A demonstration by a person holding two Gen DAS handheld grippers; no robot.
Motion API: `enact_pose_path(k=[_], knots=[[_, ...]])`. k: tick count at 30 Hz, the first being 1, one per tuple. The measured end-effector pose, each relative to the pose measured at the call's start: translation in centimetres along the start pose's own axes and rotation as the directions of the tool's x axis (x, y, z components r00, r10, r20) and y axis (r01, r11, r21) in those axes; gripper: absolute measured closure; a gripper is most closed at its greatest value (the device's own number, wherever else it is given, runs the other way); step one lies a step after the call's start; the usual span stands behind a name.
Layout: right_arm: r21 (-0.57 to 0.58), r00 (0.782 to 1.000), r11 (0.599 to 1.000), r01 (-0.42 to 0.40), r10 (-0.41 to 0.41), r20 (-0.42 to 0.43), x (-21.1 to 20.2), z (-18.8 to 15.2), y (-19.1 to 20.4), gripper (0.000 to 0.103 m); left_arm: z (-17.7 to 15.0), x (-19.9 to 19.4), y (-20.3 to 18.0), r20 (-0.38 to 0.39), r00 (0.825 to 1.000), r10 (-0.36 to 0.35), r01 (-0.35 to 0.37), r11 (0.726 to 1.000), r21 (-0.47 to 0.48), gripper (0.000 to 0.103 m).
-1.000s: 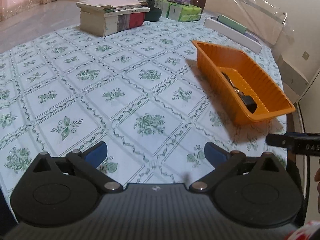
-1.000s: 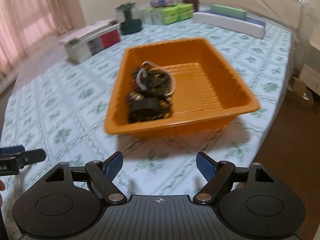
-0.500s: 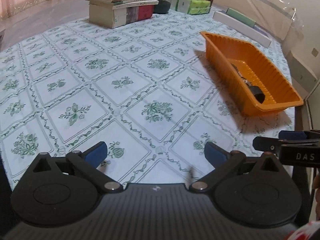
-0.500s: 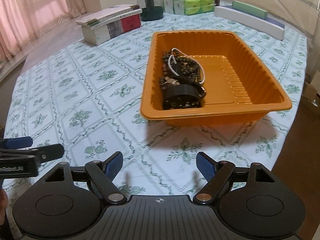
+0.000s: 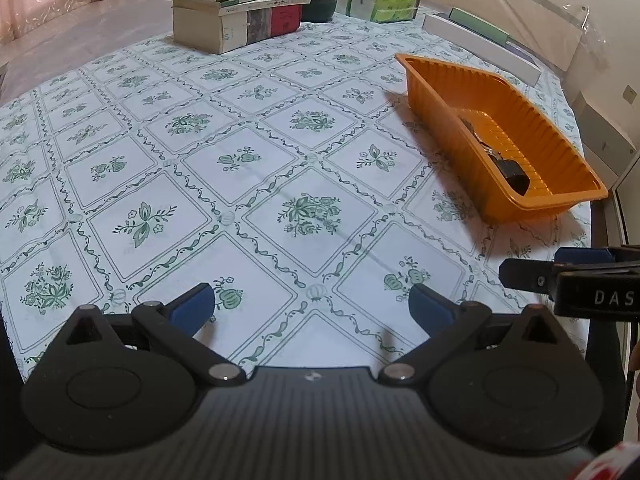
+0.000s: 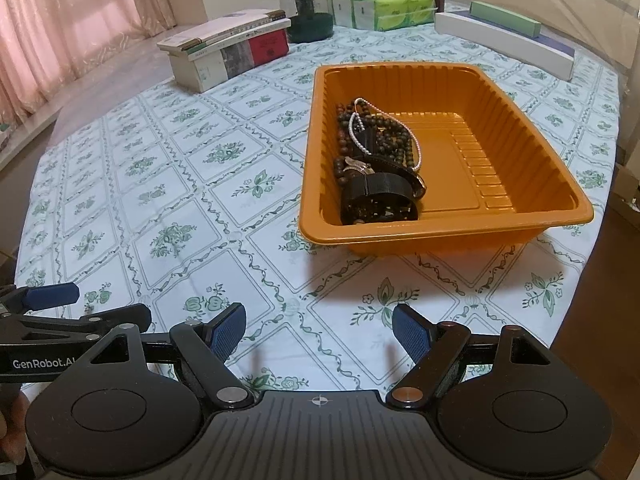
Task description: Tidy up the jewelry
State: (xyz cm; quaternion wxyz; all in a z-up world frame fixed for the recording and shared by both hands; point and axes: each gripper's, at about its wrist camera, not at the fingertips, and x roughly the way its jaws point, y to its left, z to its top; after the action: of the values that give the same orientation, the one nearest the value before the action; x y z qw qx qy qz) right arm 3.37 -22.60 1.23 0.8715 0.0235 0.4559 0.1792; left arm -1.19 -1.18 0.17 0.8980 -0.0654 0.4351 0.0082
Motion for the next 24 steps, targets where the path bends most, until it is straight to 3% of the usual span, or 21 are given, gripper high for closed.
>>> enact_pose_path(k=[24], knots=[[-0.011, 1.0, 1.0, 0.003, -0.003, -0.014, 0.22, -0.28, 0.17, 0.023, -0.16, 0.15, 0.13, -0.003, 1.0, 0.008, -0.008, 1.0, -0.007, 0.001]])
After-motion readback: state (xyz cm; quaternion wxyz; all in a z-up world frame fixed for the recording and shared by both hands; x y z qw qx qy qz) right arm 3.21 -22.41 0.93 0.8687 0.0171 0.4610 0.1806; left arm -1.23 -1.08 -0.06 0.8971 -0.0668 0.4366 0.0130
